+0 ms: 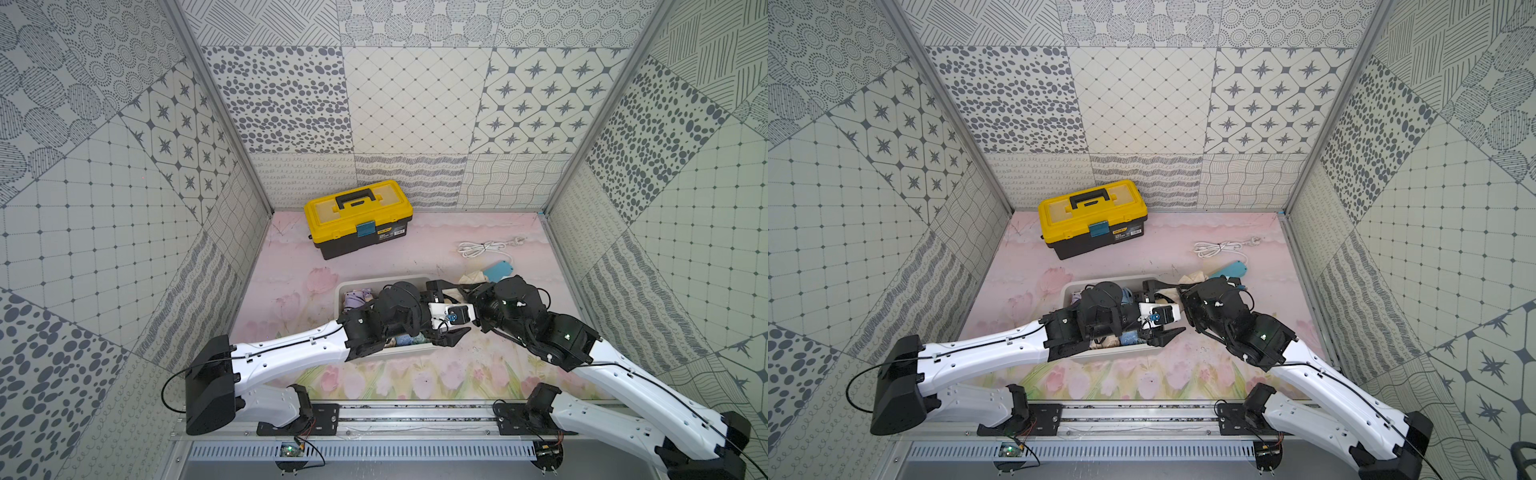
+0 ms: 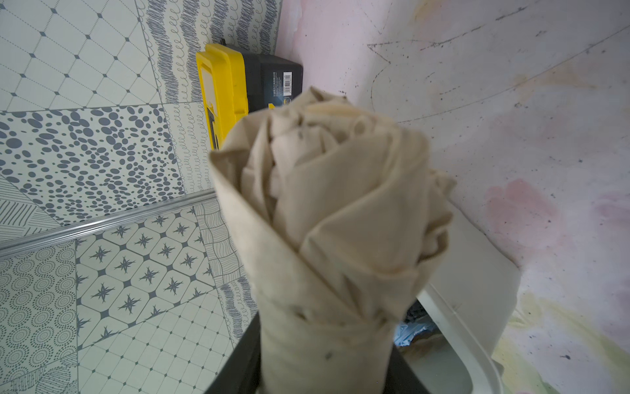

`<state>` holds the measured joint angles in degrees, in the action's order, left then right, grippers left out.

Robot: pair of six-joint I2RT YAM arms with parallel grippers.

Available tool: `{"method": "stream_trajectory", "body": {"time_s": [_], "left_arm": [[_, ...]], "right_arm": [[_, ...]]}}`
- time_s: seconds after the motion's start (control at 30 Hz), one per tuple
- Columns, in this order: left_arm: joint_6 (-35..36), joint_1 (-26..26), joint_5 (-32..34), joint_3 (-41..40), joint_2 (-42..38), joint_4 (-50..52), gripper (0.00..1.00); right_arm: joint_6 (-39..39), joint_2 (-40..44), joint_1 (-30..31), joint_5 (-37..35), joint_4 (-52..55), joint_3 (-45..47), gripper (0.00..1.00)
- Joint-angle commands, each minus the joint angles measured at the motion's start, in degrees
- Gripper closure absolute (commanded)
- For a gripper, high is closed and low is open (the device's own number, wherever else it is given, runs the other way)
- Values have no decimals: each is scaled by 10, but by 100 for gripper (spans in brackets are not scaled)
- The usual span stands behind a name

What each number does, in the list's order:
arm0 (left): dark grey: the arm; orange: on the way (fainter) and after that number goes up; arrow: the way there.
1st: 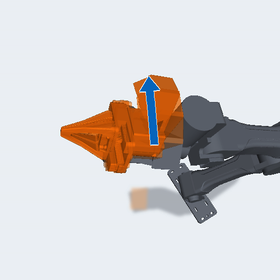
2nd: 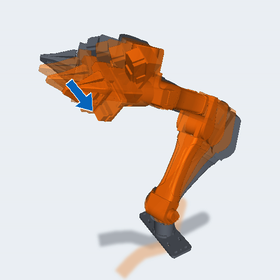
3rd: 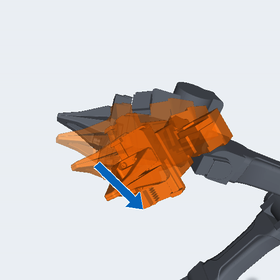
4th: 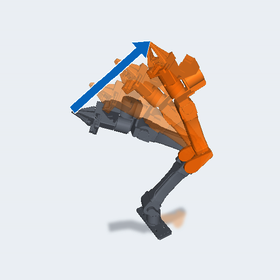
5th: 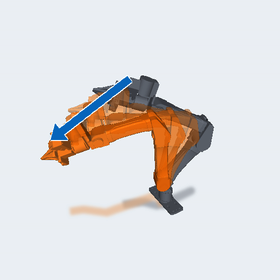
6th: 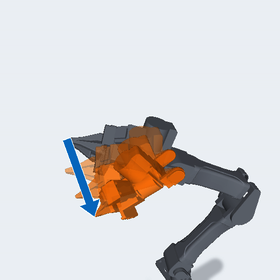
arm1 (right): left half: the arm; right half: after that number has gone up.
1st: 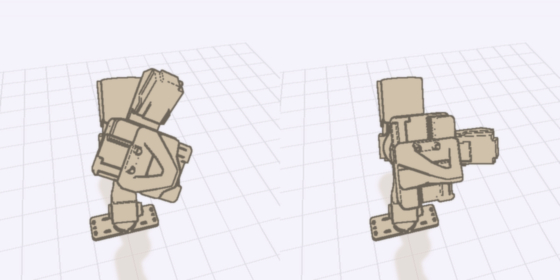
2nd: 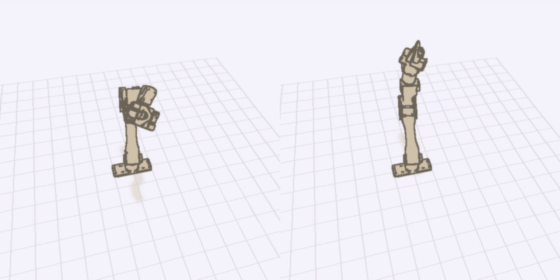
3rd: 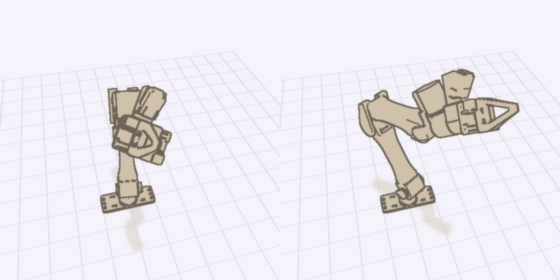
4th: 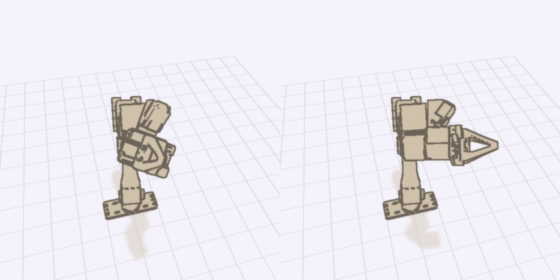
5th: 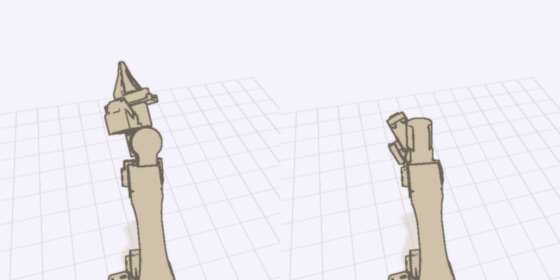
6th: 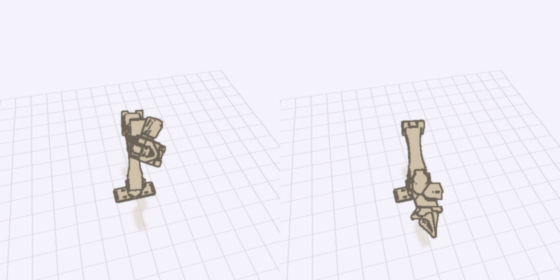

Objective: Put the umbrella into the storage box
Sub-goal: Pick up the umbrella from the center of the board.

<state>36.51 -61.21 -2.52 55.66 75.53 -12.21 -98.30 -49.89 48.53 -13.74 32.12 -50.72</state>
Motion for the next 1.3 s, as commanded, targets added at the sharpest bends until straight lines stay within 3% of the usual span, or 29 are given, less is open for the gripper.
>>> {"method": "stream_trajectory", "body": {"time_s": [0.0, 0.1, 0.33, 0.47, 0.6, 0.9, 0.97, 1.1, 1.27], "left_arm": [[95, -4, 113, -8, 0, -39, 1], [106, -4, 121, -23, -9, -40, 1], [101, -3, 126, -47, -30, -24, 15], [109, -2, 130, -42, -21, -28, 30], [116, -1, 134, -34, -7, -36, 38], [138, -2, 157, -18, -4, -27, 66], [140, -2, 160, -19, -5, -23, 67], [139, -1, 156, -17, -6, -17, 72], [125, 4, 144, -8, -10, 2, 96]], "right_arm": [[-26, 1, 9, -33, -68, 3, 60], [-24, 3, 9, -40, -65, -3, 60], [-31, 1, 9, -41, -68, -3, 60], [-30, -7, 9, -31, -78, -8, 60], [-33, -9, 9, -30, -83, -9, 61], [-50, -14, 9, -27, -105, 7, 60], [-55, -17, 9, -29, -107, 7, 57], [-58, -13, 9, -48, -105, 9, 33], [-8, 19, 6, -109, -89, 11, 20]]}}
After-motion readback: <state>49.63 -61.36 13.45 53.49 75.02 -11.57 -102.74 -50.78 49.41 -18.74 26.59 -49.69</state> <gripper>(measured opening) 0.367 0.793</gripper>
